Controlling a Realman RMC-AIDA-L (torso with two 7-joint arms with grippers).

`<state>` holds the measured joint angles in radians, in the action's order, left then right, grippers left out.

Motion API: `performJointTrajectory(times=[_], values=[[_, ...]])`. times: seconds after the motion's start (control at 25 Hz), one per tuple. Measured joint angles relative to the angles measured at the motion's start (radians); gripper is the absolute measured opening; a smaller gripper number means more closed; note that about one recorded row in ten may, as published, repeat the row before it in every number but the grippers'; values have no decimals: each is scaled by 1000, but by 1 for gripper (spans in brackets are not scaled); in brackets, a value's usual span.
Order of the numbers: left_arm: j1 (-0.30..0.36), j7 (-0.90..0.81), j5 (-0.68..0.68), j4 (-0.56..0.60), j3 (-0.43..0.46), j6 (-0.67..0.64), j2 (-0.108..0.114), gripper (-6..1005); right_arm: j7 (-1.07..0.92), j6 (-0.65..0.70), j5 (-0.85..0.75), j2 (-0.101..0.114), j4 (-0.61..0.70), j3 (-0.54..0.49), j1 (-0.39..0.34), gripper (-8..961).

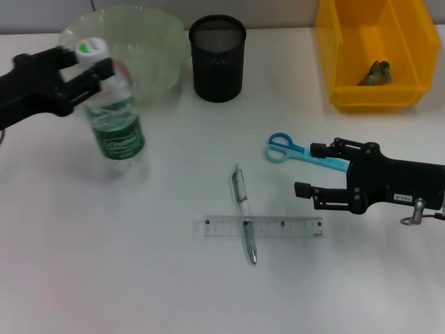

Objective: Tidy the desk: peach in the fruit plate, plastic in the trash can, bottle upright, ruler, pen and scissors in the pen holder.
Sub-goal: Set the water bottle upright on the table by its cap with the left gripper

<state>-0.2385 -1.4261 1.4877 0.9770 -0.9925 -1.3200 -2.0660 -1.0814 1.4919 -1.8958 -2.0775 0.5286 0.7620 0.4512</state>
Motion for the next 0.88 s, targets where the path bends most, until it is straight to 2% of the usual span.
performJointTrajectory(times=[0.24,0.36,0.44,0.88], values=[[-12,89,-4,-105,118,-6,0,436,0,-6,0,-1,-15,2,11,808],[-12,89,-4,-105,118,-6,0,436,0,-7,0,-1,-23,1,17,808],[-44,142,-9,-182,179,-2,-1,436,0,-8,0,-1,-30,-1,20,807],[-81,216,-9,-253,217,73,0,437,3,-9,0,-1,-36,-6,20,805]])
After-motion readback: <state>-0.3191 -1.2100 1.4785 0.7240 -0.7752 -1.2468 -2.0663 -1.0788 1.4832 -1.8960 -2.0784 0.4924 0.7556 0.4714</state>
